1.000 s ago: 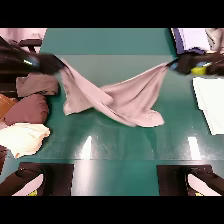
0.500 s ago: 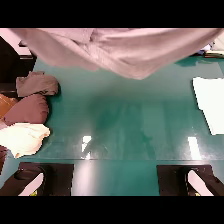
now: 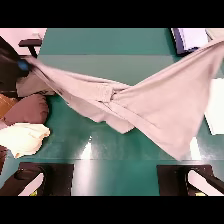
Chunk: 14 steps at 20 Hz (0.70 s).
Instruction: Fold the shirts.
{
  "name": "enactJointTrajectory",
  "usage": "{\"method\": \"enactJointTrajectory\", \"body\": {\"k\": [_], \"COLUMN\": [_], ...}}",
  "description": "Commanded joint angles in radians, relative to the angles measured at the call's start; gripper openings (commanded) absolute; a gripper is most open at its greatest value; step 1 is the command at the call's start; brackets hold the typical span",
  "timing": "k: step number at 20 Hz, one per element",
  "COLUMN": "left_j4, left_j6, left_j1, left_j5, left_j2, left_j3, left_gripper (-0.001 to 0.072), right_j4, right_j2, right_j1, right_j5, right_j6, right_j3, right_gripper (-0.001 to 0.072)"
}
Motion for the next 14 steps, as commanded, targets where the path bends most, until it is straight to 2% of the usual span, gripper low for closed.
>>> {"method": "enactJointTrajectory", "body": {"k": [1, 4, 7, 9, 11, 12, 14], "left_j4": [0.025, 0.037, 0.031, -0.006, -0.012, -0.014, -0.042], "left_j6": [0.029, 0.06, 0.064, 0.071, 0.064, 0.047, 0.04], "left_j1": [0.001, 0.001, 0.0, 0.0, 0.0, 0.0, -0.01], "left_j5": [0.039, 0.187, 0.184, 0.085, -0.127, -0.226, -0.283], "left_j2": [0.002, 0.004, 0.004, 0.004, 0.004, 0.006, 0.021], "left_j3": [-0.188, -0.077, 0.071, 0.11, 0.077, 0.022, -0.15], "left_gripper": [0.0022, 0.0022, 0.0022, 0.0022, 0.0022, 0.0022, 0.0022], "right_j4": [0.0, 0.001, -0.001, -0.002, -0.039, -0.075, -0.141], "right_j2": [-0.078, -0.094, -0.094, -0.094, -0.093, -0.094, -0.092], "right_j1": [0.063, 0.074, 0.074, 0.074, 0.074, 0.074, 0.074], "right_j5": [-0.042, -0.091, -0.081, -0.056, -0.011, 0.016, 0.045], "right_j6": [0.004, -0.015, -0.034, -0.033, -0.029, -0.023, 0.004], "right_j3": [-0.119, -0.114, -0.021, 0.04, 0.063, 0.063, 0.047], "right_gripper": [0.001, 0.0011, 0.001, 0.001, 0.001, 0.001, 0.0011]}}
